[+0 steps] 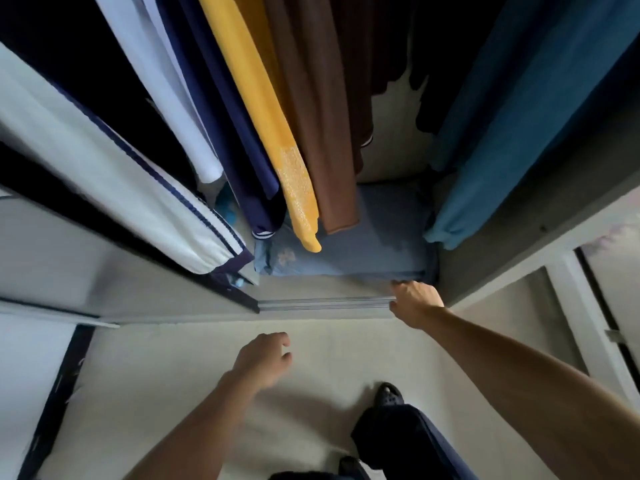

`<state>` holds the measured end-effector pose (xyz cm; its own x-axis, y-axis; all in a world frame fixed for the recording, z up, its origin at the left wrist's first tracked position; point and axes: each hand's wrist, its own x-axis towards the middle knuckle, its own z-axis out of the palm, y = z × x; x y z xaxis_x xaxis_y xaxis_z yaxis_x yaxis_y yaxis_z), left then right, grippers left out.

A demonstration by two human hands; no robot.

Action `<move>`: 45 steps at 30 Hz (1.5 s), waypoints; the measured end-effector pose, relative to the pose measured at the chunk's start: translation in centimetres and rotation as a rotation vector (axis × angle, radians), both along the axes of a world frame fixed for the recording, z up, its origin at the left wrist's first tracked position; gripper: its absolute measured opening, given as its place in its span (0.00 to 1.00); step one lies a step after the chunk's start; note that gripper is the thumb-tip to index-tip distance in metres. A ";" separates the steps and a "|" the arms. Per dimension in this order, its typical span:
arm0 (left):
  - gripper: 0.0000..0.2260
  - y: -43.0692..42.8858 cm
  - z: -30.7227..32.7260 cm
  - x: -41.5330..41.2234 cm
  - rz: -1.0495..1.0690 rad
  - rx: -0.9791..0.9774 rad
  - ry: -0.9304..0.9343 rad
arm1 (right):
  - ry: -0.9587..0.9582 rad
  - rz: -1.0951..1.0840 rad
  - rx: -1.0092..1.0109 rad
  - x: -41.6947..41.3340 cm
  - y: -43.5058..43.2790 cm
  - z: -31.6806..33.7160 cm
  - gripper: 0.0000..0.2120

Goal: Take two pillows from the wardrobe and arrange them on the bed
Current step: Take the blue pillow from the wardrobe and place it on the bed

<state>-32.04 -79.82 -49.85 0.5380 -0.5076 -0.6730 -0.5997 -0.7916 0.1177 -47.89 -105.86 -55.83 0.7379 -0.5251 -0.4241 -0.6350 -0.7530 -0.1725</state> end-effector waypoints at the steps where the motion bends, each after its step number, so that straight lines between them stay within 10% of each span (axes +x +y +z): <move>1: 0.15 -0.9 -2.0 1.2 -0.014 -0.010 -0.024 | -0.008 -0.014 0.003 1.0 -0.3 -1.9 0.13; 12: 0.13 -10.6 -33.5 11.0 -0.181 -0.200 -0.245 | -0.001 -0.196 0.026 8.1 -6.0 -31.2 0.23; 22: 0.31 -16.5 -54.1 18.8 -0.239 -0.354 -0.531 | -0.072 0.060 -0.437 17.7 -12.7 -52.7 0.45; 35: 0.48 -24.5 -53.6 22.8 -0.303 -0.365 -0.653 | -0.600 0.044 -0.355 19.7 -17.3 -46.4 0.15; 45: 0.17 -21.6 -50.9 22.3 -0.320 -0.459 -0.640 | -0.507 -0.053 -0.161 18.0 -11.7 -45.7 0.11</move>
